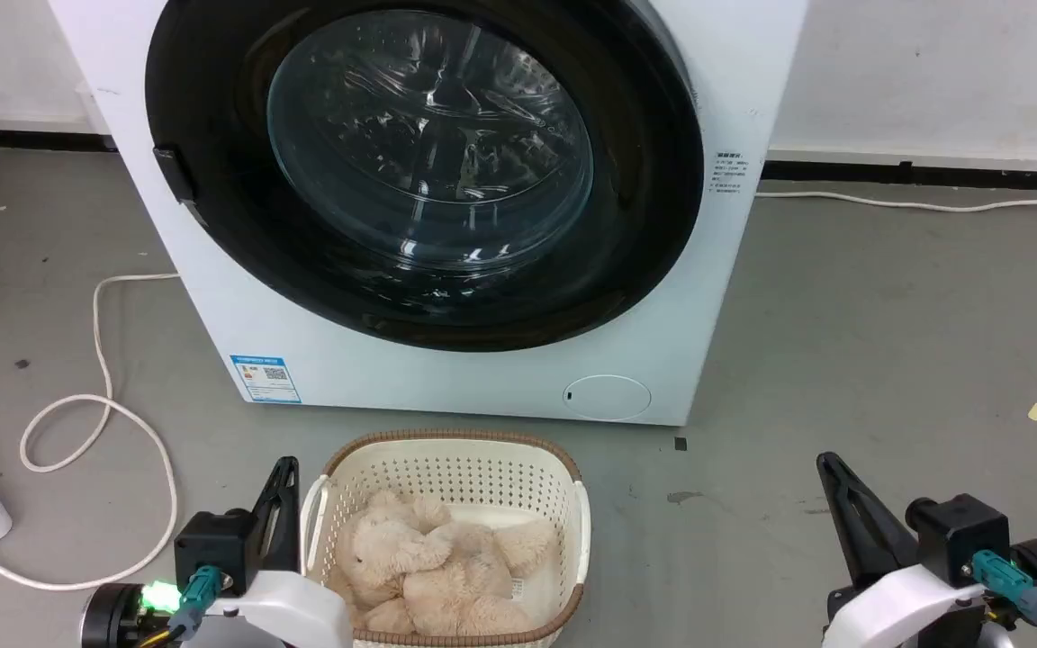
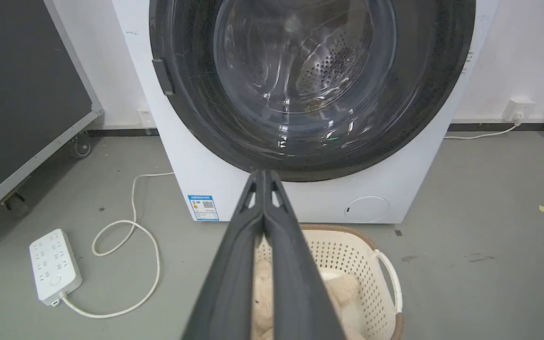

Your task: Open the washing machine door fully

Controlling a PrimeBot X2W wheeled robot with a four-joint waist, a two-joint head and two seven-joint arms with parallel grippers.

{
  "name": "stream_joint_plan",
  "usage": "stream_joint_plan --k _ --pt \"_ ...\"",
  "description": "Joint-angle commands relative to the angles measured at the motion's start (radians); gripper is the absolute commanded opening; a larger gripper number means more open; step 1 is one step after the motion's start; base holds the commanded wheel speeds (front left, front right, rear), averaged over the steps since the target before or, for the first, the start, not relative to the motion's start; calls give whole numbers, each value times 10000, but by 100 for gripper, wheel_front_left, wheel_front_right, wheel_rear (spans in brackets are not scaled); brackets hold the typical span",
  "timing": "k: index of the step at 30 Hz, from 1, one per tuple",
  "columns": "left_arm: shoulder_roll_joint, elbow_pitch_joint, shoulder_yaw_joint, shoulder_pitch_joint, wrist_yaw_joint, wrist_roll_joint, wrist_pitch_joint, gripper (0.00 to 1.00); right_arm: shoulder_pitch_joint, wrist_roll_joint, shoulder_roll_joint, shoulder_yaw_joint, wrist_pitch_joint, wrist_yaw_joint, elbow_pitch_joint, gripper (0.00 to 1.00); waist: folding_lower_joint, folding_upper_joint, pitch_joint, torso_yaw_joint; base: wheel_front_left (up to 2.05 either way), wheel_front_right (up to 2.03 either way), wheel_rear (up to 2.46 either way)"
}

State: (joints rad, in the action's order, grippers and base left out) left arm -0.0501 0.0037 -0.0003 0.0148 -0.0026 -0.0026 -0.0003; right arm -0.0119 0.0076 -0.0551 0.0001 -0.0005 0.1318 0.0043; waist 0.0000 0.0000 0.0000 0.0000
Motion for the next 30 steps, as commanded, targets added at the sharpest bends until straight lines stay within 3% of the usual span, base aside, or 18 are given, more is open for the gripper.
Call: stream_joint_plan --k 1,30 --pt "-1 -37 3 -148 26 26 3 0 119 -76 49 -1 5 -11 -43 0 0 0 0 0 0 0 0" --pt "-1 -37 3 -148 26 26 3 0 119 -76 49 -1 5 -11 -43 0 0 0 0 0 0 0 0"
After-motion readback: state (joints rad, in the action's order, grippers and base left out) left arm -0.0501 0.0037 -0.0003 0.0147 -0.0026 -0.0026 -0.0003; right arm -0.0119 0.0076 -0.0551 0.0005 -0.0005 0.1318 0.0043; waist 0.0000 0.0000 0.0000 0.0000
